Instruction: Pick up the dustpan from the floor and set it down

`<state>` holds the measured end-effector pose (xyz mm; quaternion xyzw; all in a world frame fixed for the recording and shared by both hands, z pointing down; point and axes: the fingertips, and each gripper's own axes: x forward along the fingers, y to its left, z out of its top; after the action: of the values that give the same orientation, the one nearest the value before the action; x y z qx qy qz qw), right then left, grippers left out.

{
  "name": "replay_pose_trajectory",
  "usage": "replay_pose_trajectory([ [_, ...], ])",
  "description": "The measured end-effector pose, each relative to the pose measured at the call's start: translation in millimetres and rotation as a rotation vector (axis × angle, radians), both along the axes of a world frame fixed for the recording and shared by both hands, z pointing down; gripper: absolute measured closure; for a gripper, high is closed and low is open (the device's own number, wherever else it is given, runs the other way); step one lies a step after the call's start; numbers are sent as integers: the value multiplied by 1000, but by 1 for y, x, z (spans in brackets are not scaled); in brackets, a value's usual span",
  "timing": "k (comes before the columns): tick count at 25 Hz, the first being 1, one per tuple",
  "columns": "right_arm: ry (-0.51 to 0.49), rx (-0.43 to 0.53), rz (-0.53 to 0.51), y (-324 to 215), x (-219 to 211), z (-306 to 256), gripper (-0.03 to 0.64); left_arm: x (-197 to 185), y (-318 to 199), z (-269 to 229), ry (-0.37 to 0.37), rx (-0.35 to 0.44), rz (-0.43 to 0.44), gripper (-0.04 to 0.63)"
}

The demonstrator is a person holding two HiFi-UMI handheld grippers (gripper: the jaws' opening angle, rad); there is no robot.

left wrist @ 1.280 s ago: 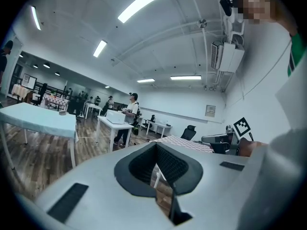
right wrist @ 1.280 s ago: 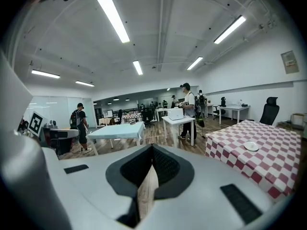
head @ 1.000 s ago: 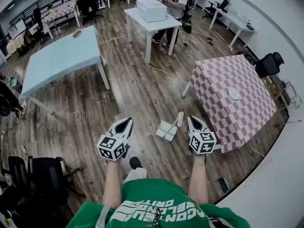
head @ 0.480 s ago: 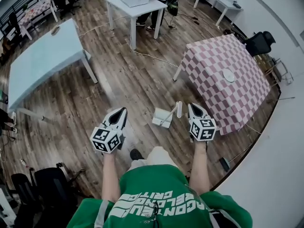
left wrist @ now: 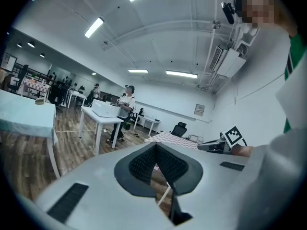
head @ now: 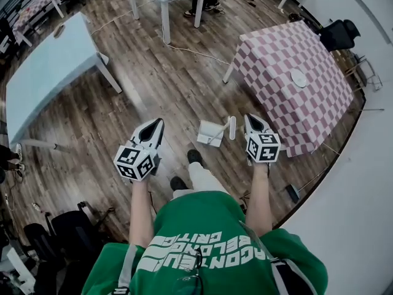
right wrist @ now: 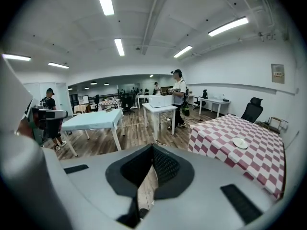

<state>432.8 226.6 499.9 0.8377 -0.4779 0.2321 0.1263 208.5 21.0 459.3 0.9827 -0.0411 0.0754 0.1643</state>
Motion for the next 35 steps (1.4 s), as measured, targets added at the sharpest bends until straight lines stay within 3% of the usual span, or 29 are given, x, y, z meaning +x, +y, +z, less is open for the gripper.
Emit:
replay_pose_trajectory([
  [7, -62, -58, 24, -8, 24, 46, 609, 24, -14, 11, -29, -6, 20, 603],
  [16, -172, -227, 74, -3, 40, 136, 603, 63, -5, 42, -92, -41, 96, 603],
  [19, -244, -290, 98, -1, 41, 172, 480, 80, 8, 50, -125, -29, 149, 603],
  [20, -270, -313, 108, 0, 42, 183, 466, 85, 11, 52, -131, -28, 164, 603],
  [27, -401, -420, 177, 1, 56, 245, 405, 109, 21, 63, -182, -23, 219, 603],
  [35, -519, -546, 215, -9, 76, 308, 394, 129, 9, 76, -244, -12, 223, 603],
])
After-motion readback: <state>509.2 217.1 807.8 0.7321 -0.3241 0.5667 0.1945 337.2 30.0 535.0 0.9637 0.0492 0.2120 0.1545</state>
